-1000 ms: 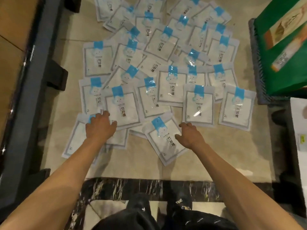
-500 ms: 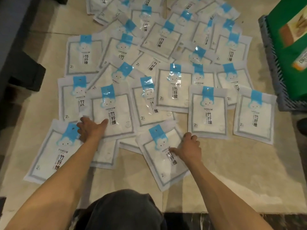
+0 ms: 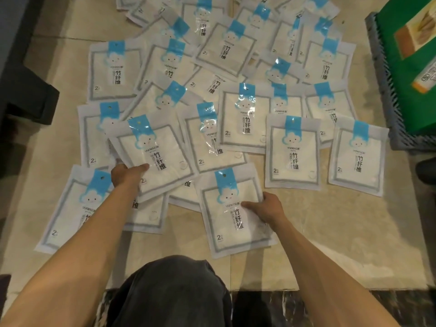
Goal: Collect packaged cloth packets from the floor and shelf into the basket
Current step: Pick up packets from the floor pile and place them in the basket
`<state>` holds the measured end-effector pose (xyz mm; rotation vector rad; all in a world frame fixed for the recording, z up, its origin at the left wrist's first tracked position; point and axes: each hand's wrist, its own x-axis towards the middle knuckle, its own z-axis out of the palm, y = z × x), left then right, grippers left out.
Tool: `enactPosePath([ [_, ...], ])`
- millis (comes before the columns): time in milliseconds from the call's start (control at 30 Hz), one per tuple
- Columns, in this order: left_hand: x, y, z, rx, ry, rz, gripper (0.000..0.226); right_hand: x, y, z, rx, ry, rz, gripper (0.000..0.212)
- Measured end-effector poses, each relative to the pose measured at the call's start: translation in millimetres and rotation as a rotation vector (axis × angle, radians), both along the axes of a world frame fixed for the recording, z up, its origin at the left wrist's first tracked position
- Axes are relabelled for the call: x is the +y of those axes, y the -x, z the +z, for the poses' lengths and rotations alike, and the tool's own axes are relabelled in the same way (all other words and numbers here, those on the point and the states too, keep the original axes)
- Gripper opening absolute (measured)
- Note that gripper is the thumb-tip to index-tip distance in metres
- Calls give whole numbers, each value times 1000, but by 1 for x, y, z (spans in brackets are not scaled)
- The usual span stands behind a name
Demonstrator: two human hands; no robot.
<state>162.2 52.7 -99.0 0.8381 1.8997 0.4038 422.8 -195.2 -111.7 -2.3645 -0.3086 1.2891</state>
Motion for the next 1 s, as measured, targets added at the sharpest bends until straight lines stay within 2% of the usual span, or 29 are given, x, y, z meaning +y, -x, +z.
enactPosePath([
  [133,-12,13,30,-169,8,56,51,-12,7,43,181,-80,-71,35],
  [367,-69,48,142,-144,88,31,52,-36,24,171,357,-128,-266,24],
  [433,-77,56,180,-159,128,11,43,-37,25,215,401,-129,-284,28],
  [567,-87,59,258,-227,205,-103,33,-37,22,297,508,-150,-282,51],
  [600,-90,58,277,-241,224,-134,29,-39,22,315,549,-144,-303,45],
  [667,-96,54,314,-254,244,-184,20,-43,22,351,622,-144,-302,13],
  [700,-100,52,330,-254,251,-201,18,-48,21,367,641,-134,-300,9],
  [833,-115,41,386,-275,300,-232,21,-71,20,424,662,-133,-362,38],
  [1000,-123,22,440,-342,374,-317,20,-100,9,467,653,-172,-509,38],
])
